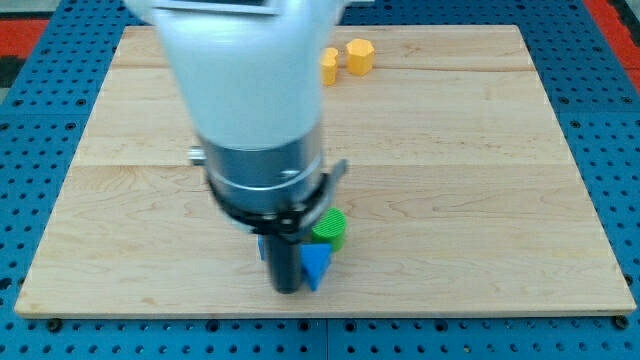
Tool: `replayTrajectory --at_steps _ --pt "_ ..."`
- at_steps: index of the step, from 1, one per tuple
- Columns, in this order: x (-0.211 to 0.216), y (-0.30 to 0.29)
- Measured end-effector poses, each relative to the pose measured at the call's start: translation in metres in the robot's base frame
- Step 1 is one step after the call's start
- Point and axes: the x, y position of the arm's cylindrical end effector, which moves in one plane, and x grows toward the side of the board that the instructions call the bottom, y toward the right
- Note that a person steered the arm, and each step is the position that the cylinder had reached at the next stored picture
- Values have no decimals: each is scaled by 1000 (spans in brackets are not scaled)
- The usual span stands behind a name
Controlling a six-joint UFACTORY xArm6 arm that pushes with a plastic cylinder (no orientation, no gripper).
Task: Move the blue cube to the bottom left of the red circle
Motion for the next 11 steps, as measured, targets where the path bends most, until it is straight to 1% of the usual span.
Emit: replayTrajectory --at_steps 1,2,3,4,5,6,7,8,9,10,11 --pt "0 36" --pt "5 22" --pt "12 -17" --pt "6 -30" --pt "-10 -41" --pt "-23 -39" --pt "-7 -36" --pt "-7 -27" --pt "-7 14" --pt "-26 11" --pt "-46 -27"
